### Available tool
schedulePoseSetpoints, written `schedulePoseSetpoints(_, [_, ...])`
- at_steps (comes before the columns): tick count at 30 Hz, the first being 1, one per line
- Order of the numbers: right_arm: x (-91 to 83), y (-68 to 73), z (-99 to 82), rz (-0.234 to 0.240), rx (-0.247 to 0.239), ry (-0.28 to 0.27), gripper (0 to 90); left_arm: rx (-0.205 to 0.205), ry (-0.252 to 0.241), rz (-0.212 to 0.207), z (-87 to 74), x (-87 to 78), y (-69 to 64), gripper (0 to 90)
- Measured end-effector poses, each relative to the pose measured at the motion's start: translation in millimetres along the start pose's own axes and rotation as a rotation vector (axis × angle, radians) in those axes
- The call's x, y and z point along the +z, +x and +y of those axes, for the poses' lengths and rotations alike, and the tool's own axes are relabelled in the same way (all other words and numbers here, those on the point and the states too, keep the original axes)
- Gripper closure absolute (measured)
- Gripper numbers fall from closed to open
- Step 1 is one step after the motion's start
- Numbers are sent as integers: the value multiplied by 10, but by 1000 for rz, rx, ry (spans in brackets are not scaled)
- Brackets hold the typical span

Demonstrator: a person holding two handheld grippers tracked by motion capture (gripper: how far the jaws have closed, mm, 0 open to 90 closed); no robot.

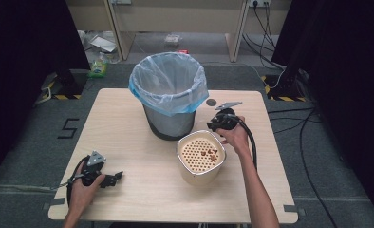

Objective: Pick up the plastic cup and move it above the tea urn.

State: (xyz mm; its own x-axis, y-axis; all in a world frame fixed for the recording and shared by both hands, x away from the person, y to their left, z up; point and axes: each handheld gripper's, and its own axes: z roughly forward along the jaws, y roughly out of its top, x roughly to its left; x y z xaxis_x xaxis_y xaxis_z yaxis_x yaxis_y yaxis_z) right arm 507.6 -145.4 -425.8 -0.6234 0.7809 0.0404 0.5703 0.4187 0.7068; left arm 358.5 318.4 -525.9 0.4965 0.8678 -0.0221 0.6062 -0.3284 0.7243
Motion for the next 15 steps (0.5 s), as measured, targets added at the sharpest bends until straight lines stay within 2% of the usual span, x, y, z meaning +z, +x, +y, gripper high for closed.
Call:
schedulePoseSetpoints(2, [34,-14,-4,6,-12,16,714,0,0,0,0,0,0,0])
schedulePoseSetpoints(6, [73,-34,-21,2,-4,56,727,0,0,0,0,0,0,0])
schedulePoseSetpoints(8, [101,-50,-41,-4,-1,78,784,0,0,0,0,0,0,0])
schedulePoseSetpoints(10, [109,-56,-51,-12,-8,87,802,0,0,0,0,0,0,0])
schedulePoseSetpoints(15, [38,-68,-40,-15,-39,64,840,1,0,-1,0,0,1,0])
